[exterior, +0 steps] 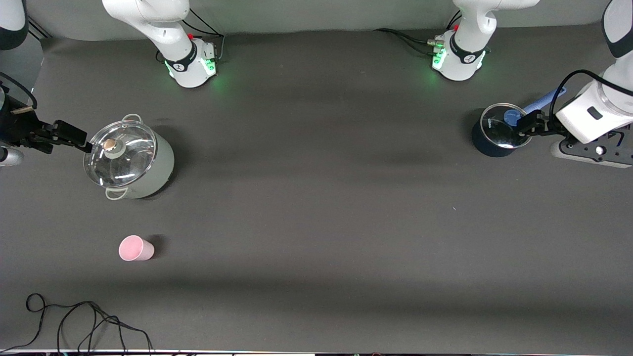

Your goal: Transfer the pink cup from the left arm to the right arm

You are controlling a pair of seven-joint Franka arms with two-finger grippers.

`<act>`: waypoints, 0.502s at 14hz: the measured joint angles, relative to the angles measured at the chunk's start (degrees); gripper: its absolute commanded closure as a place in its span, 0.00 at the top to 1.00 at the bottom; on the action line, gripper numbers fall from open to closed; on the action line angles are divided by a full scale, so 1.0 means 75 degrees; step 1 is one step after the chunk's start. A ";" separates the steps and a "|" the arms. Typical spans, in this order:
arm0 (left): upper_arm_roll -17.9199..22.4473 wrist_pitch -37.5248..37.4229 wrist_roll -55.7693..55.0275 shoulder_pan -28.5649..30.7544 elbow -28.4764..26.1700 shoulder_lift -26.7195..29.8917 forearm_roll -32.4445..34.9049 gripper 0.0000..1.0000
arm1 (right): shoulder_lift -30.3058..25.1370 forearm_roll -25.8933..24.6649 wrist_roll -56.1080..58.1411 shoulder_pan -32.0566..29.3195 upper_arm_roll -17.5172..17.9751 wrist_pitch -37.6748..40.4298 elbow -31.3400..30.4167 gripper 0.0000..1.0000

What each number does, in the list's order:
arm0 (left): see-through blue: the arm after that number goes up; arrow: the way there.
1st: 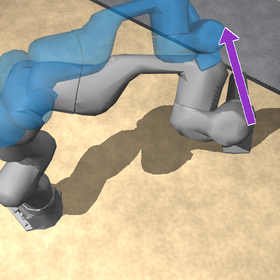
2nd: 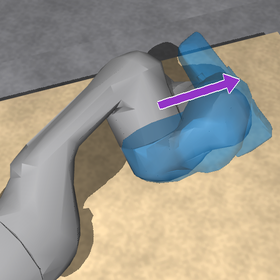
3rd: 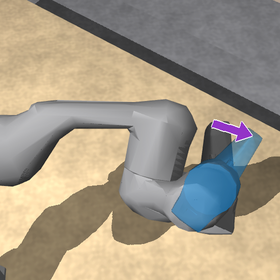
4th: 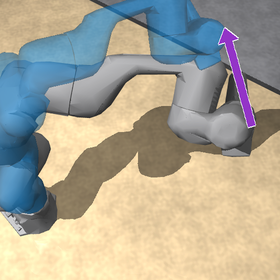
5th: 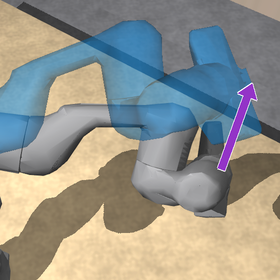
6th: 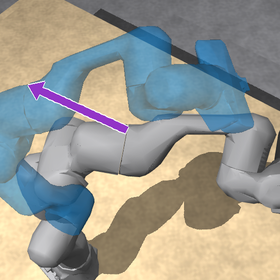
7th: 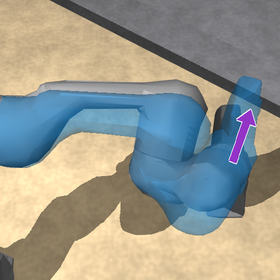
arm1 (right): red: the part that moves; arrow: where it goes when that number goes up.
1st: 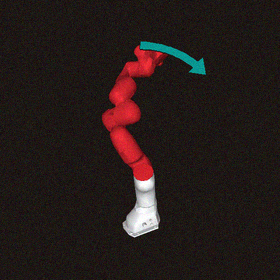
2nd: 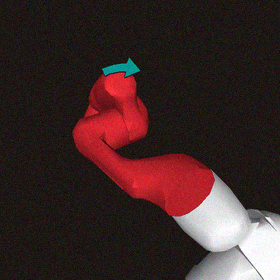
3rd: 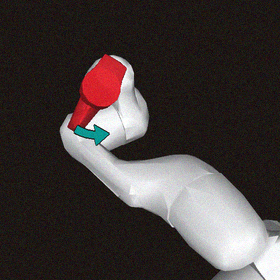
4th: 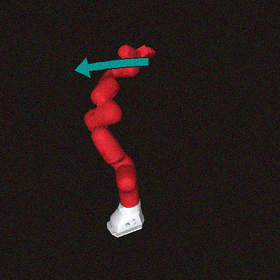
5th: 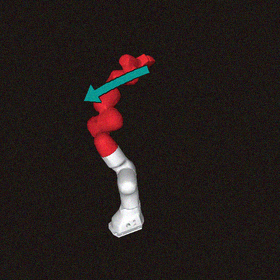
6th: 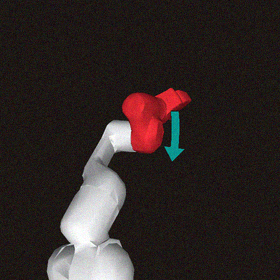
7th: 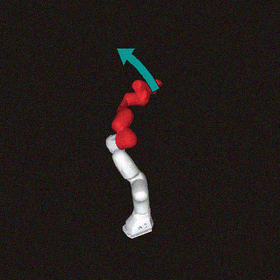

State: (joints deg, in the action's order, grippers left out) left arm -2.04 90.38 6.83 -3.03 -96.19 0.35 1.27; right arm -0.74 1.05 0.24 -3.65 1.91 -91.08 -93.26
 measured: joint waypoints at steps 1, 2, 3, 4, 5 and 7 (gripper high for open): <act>0.0000 -0.0001 0.0000 0.0000 0.0000 -0.0006 0.0000 1.00 | 0.0000 -0.0024 0.0069 0.0022 0.0000 0.0000 0.0000 1.00; 0.0000 -0.0002 0.0000 0.0000 0.0000 -0.0013 0.0000 1.00 | 0.0000 -0.0034 0.0160 0.0024 -0.0001 0.0000 0.0000 1.00; 0.0000 -0.0002 0.0000 0.0000 0.0000 -0.0021 0.0000 1.00 | 0.0000 -0.0040 0.0214 0.0024 -0.0007 0.0000 0.0000 1.00; 0.0001 -0.0002 0.0000 0.0000 0.0000 -0.0028 0.0000 1.00 | 0.0000 -0.0044 0.0234 0.0024 -0.0014 0.0000 0.0000 1.00; 0.0002 -0.0002 0.0000 0.0000 0.0000 -0.0032 0.0000 1.00 | 0.0000 -0.0046 0.0242 0.0023 -0.0019 0.0000 0.0000 1.00; 0.0005 -0.0002 0.0000 0.0000 0.0000 -0.0034 0.0000 1.00 | 0.0000 -0.0047 0.0248 0.0022 -0.0020 0.0000 0.0000 1.00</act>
State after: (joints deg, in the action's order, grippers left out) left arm -2.00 90.36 6.83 -3.02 -96.19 0.09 1.27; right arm -0.74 0.70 2.10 -3.48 1.76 -91.08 -93.25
